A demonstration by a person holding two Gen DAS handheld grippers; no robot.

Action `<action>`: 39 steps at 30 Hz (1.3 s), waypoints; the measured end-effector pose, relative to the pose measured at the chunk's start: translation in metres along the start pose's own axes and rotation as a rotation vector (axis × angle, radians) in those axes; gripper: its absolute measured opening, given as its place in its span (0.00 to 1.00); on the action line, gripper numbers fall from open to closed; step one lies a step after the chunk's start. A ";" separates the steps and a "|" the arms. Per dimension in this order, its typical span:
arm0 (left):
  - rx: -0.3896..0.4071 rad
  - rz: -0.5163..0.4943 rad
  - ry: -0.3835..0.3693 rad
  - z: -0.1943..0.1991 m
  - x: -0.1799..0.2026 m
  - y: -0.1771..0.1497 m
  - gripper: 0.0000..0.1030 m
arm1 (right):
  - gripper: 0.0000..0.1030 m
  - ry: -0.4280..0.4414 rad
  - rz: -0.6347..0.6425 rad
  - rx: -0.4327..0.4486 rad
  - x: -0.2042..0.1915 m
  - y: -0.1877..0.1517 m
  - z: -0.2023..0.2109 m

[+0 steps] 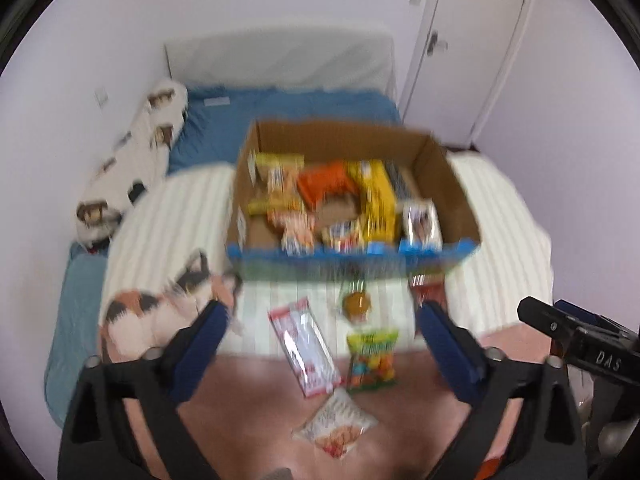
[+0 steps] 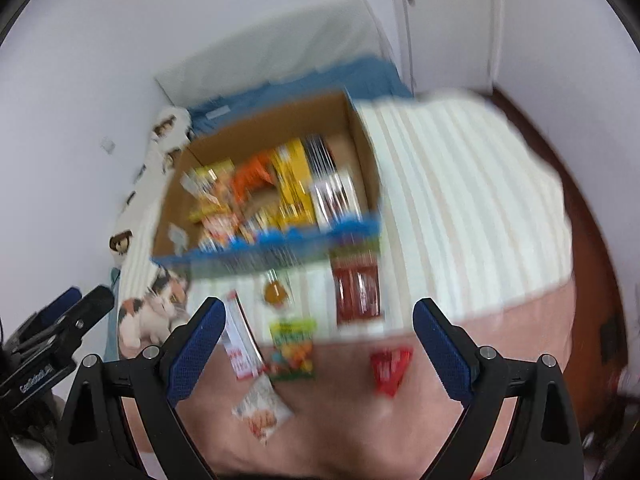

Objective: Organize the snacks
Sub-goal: 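Grasp the cranberry oat cookie packet with the left tool while the right tool grasps the red packet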

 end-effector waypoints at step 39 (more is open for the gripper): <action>-0.569 -0.136 0.049 -0.162 0.023 -0.222 0.93 | 0.68 -0.031 -0.224 -0.318 0.099 -0.118 -0.170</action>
Point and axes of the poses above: each gripper's, at about its wrist camera, not at the fingertips, and z roughly against the way its jaws point, x to its right, y to its top, the point moved 7 cm from there along -z, roughly the way its jaws point, and after that the axes turned 7 degrees about x, right-handed, at the moved point
